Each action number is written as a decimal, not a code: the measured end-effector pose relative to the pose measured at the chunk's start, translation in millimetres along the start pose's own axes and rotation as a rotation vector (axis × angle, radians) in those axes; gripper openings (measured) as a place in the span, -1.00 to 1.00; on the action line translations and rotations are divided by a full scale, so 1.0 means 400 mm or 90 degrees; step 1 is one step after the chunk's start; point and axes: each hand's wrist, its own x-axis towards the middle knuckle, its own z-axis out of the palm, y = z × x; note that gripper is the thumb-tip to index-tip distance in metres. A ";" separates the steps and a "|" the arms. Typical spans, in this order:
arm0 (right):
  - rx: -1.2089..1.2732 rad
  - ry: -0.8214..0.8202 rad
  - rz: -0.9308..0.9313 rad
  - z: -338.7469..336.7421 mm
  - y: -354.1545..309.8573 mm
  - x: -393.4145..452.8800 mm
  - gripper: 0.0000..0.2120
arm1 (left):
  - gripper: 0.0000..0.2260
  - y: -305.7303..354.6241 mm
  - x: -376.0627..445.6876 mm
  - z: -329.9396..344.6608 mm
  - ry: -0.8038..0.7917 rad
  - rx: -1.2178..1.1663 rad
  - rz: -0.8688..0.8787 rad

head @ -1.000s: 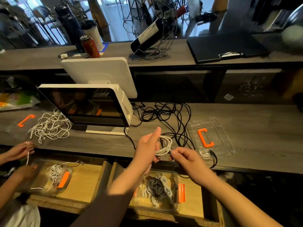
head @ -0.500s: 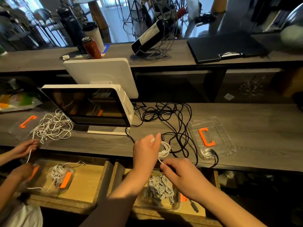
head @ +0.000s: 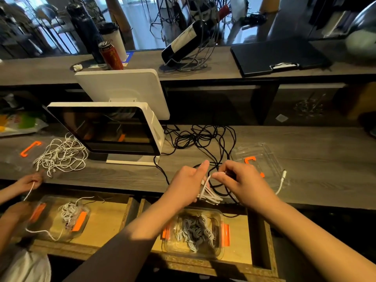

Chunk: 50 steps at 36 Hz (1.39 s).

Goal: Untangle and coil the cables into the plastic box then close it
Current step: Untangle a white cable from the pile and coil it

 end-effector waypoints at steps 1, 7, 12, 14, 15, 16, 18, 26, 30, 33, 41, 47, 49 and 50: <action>-0.011 0.019 0.004 -0.001 -0.003 0.000 -0.80 | -0.27 0.005 -0.004 0.000 -0.017 -0.010 -0.003; -0.016 0.047 0.033 -0.006 -0.010 -0.020 -0.80 | -0.41 0.033 -0.032 0.003 -0.033 -0.063 0.041; 0.092 0.016 0.102 0.016 -0.006 -0.065 -0.66 | -0.45 0.047 -0.055 0.007 0.028 -0.124 0.079; 0.125 0.005 0.128 0.028 -0.010 -0.081 -0.64 | -0.46 0.048 -0.058 0.012 0.087 -0.112 0.098; 0.140 -0.005 0.139 0.037 -0.011 -0.089 -0.68 | -0.46 0.047 -0.059 0.016 0.115 -0.103 0.107; 0.153 -0.017 0.151 0.047 -0.011 -0.096 -0.75 | -0.46 0.047 -0.061 0.019 0.140 -0.104 0.114; 0.158 -0.027 0.169 0.062 -0.012 -0.108 -0.82 | -0.45 0.048 -0.061 0.025 0.178 -0.123 0.119; 0.128 -0.076 0.181 0.064 -0.075 -0.105 -0.70 | -0.46 0.081 -0.055 0.030 0.270 -0.195 0.079; 0.035 -0.090 0.125 0.059 -0.122 -0.095 -0.73 | -0.61 0.090 -0.042 0.011 0.333 -0.216 0.102; -0.071 -0.112 0.066 0.045 -0.162 -0.086 -0.73 | -0.66 0.090 -0.039 -0.006 0.362 -0.220 0.128; -0.265 -0.137 -0.041 -0.009 -0.258 -0.046 -0.74 | -0.74 0.065 -0.040 -0.063 0.260 0.076 0.166; -0.214 -0.110 -0.080 -0.012 -0.266 -0.017 -0.83 | -0.69 0.065 -0.050 -0.118 0.040 0.147 0.108; -0.153 -0.074 -0.087 -0.015 -0.273 -0.012 -0.85 | -0.69 0.061 -0.059 -0.139 -0.009 0.077 0.099; -0.105 -0.055 -0.085 -0.017 -0.274 -0.009 -0.83 | -0.67 0.060 -0.066 -0.151 -0.037 0.044 0.103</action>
